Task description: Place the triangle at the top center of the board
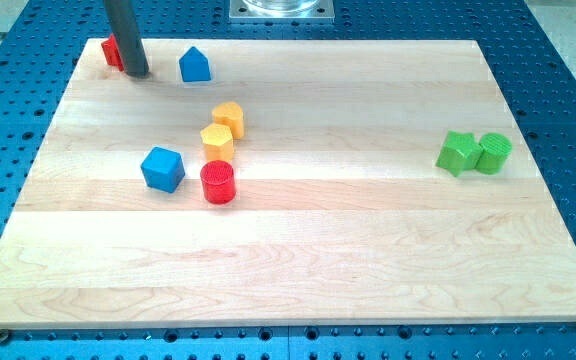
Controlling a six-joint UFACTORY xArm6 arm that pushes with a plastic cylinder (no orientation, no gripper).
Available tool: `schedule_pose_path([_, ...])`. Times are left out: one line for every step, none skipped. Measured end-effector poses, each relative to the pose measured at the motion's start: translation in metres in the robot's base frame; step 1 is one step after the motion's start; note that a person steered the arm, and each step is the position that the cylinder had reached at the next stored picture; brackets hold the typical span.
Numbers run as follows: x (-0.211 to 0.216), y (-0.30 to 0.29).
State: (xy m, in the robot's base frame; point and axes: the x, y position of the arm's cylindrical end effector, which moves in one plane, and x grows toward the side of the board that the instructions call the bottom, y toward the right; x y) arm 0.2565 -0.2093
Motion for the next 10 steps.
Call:
schedule_pose_path([0.001,0.057])
schedule_pose_path([0.001,0.141])
schedule_pose_path([0.000,0.146])
schedule_pose_path([0.038,0.149])
schedule_pose_path([0.044,0.167])
schedule_pose_path([0.037,0.192])
schedule_pose_path([0.021,0.218])
schedule_pose_path([0.012,0.224])
schedule_pose_path([0.002,0.213])
schedule_pose_path([0.015,0.197])
